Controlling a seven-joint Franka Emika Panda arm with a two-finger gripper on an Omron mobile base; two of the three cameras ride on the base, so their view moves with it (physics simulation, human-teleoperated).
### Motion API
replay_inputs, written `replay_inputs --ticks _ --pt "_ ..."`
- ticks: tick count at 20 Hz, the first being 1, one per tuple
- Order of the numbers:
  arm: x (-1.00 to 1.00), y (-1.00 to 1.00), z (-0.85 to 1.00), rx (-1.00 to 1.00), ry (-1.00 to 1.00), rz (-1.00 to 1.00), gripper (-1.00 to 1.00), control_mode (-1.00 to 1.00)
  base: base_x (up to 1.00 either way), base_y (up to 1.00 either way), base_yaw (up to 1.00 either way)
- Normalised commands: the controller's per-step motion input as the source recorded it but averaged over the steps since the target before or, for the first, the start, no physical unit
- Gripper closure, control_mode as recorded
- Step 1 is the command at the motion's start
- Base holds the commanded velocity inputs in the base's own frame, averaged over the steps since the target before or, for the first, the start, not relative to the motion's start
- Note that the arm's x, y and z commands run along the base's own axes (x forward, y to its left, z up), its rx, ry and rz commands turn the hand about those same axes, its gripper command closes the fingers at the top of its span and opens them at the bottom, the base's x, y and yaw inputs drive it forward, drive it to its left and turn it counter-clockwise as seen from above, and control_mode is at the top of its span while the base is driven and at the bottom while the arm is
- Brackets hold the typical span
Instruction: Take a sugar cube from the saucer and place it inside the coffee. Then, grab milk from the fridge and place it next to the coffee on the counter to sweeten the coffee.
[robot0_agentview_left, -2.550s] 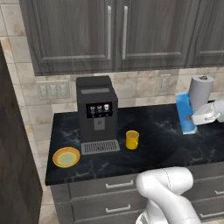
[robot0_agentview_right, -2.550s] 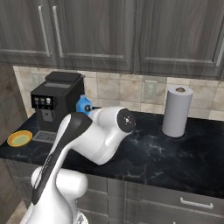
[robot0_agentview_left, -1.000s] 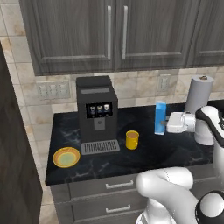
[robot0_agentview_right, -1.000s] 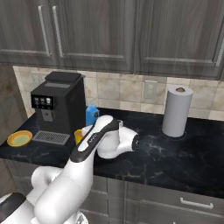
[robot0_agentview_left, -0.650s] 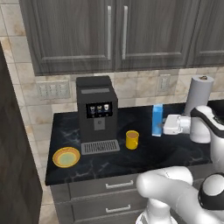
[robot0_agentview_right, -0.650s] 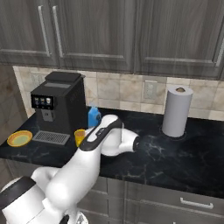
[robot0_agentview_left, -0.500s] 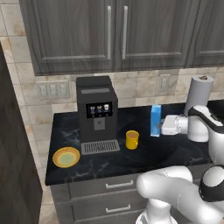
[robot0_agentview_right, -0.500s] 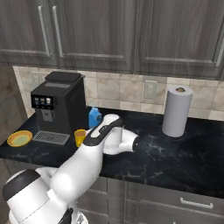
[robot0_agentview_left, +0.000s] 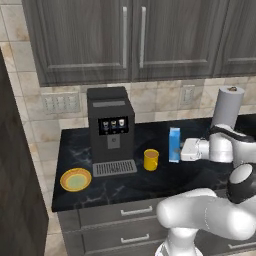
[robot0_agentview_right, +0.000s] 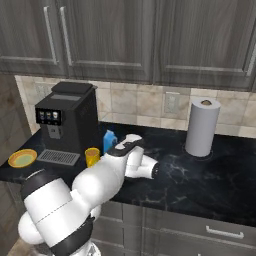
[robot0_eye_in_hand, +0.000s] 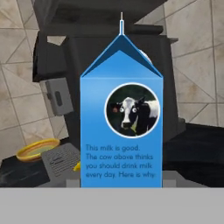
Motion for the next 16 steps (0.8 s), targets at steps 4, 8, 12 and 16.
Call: replay_inputs --ticks 4,8,12,16 --pt "0.21 0.00 -0.48 -0.01 0.00 0.01 1.00 -1.00 0.00 0.00 0.00" --pt "0.37 0.00 -0.38 -0.01 0.00 0.00 -1.00 -1.00 0.00 0.00 0.00" --pt "0.17 0.00 -0.08 0.00 0.00 0.00 -1.00 -1.00 0.00 0.00 0.00" --pt "0.00 -0.03 0.12 0.01 0.00 0.00 -1.00 -1.00 0.00 0.00 0.00"
